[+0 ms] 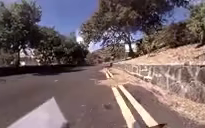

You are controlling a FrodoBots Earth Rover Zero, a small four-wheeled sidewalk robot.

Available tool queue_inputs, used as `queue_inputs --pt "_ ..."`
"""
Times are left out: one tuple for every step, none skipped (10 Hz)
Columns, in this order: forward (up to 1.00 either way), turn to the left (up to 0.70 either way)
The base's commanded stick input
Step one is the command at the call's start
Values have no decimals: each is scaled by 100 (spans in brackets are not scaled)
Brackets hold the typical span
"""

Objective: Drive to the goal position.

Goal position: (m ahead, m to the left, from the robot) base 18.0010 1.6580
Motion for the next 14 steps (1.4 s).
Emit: queue_inputs --pt "50 0" --pt "50 0" --pt "50 0" --pt "50 0" --pt "50 0" --pt "50 0" --pt "50 0" --pt "50 0" --pt "50 0" --pt "50 0" --pt "50 0" --pt "50 0" --pt "50 0" --pt "50 0"
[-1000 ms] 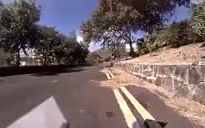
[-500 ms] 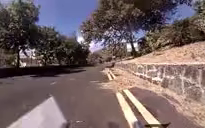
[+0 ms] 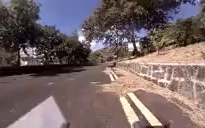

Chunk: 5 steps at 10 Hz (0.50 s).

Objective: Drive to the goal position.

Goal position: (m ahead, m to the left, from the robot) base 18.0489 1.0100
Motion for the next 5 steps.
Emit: queue_inputs --pt "50 0" --pt "50 0" --pt "50 0" --pt "50 0" --pt "50 0"
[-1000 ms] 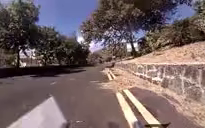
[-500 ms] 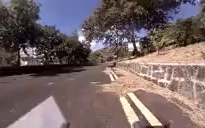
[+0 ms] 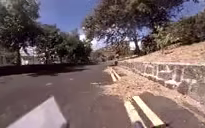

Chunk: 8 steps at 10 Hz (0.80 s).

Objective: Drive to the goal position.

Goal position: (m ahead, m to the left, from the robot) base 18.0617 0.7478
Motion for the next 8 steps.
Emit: queue_inputs --pt "50 0" --pt "50 0" --pt "50 0" --pt "50 0" --pt "50 0" --pt "50 0" --pt "50 0" --pt "50 0"
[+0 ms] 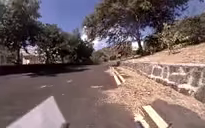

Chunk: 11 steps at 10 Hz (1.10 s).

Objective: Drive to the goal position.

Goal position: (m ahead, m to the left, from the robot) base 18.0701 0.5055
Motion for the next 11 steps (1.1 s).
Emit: queue_inputs --pt "50 0" --pt "50 0" --pt "50 0" --pt "50 0" --pt "50 0" --pt "50 0" --pt "50 0" --pt "50 0" --pt "50 0" --pt "50 0" --pt "50 0"
